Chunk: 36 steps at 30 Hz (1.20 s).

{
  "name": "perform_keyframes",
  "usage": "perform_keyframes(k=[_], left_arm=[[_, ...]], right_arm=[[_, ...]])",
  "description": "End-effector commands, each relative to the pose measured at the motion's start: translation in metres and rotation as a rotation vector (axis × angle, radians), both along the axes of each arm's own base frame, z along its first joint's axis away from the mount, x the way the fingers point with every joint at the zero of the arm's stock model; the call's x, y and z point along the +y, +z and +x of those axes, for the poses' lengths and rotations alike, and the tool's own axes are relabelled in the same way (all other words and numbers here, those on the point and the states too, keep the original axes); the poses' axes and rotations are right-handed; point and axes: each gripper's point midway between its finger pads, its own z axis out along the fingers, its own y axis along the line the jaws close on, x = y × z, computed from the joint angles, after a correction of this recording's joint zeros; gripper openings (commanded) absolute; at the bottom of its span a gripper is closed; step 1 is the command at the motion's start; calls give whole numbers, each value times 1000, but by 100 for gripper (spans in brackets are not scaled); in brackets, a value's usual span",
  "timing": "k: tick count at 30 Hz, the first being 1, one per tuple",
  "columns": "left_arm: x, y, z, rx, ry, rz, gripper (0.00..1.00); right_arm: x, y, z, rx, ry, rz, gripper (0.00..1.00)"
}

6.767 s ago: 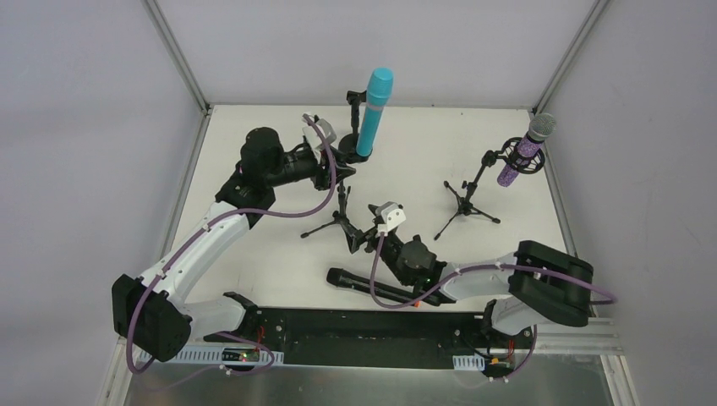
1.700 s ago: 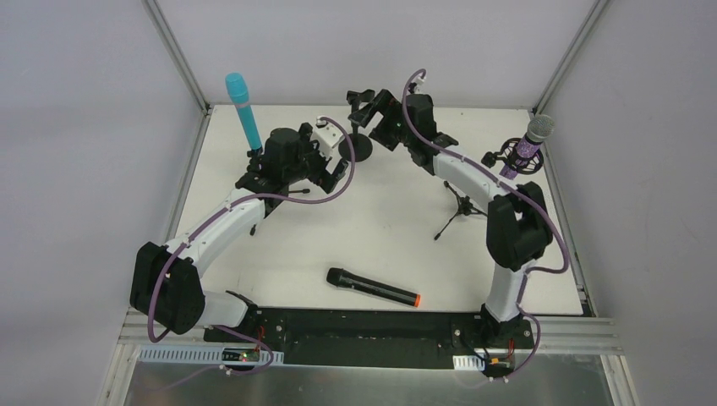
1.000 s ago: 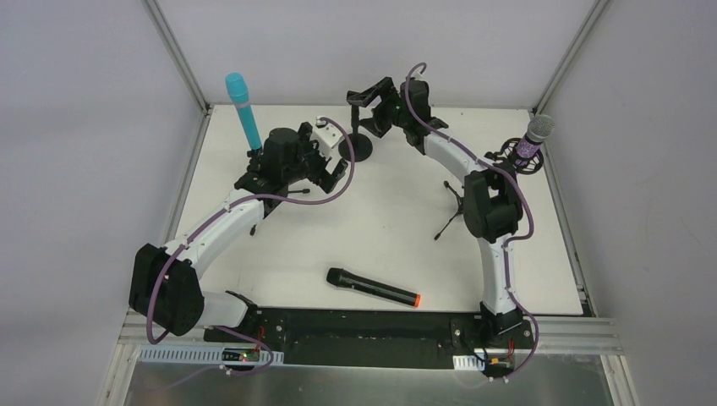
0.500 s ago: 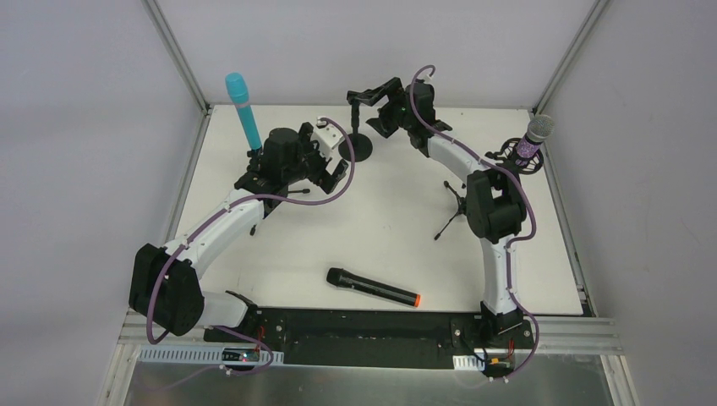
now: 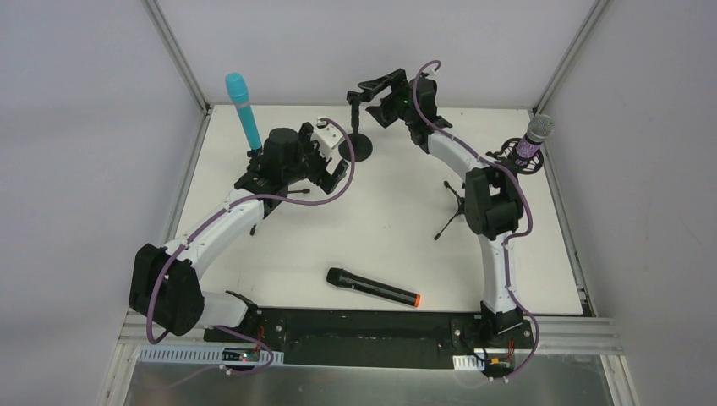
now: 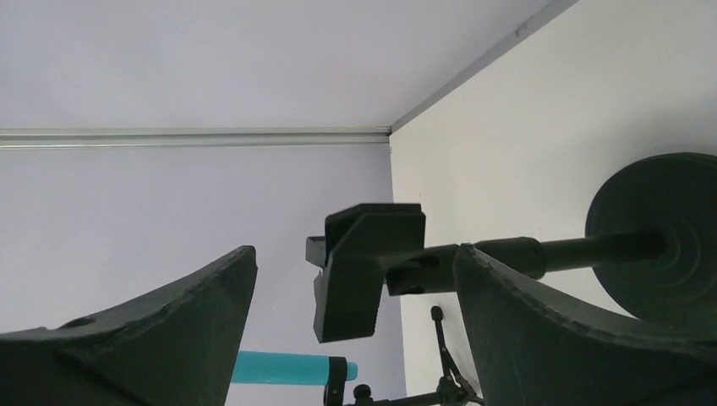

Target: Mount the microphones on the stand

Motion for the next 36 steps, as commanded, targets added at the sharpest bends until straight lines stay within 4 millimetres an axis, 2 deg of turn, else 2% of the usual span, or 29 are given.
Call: perform_keyframes(k=[1, 3, 7, 15, 20, 24, 30, 36], left_arm=[[-8, 26, -2, -66, -39, -28, 99], [-8, 26, -2, -66, -40, -29, 99], [-7, 26, -2, -67, -39, -26, 99], [-7, 27, -2, -72, -38, -26, 99], [-7, 26, -2, -70, -41, -24, 99], [-7, 26, -2, -71, -38, -22, 99], [-2, 29, 1, -89, -5, -21, 99], [14, 44, 8, -163, 89, -24, 99]], right_arm=[[4, 30, 17, -66, -16, 86, 88], [6, 28, 21, -57, -14, 96, 86], [10, 25, 27, -50, -13, 116, 75], [11, 26, 26, -68, 0, 139, 40], [10, 31, 15, -87, 11, 154, 16], [12, 36, 4, -100, 31, 168, 2], [28, 48, -26, -142, 79, 145, 0], [38, 55, -59, -167, 88, 148, 0]])
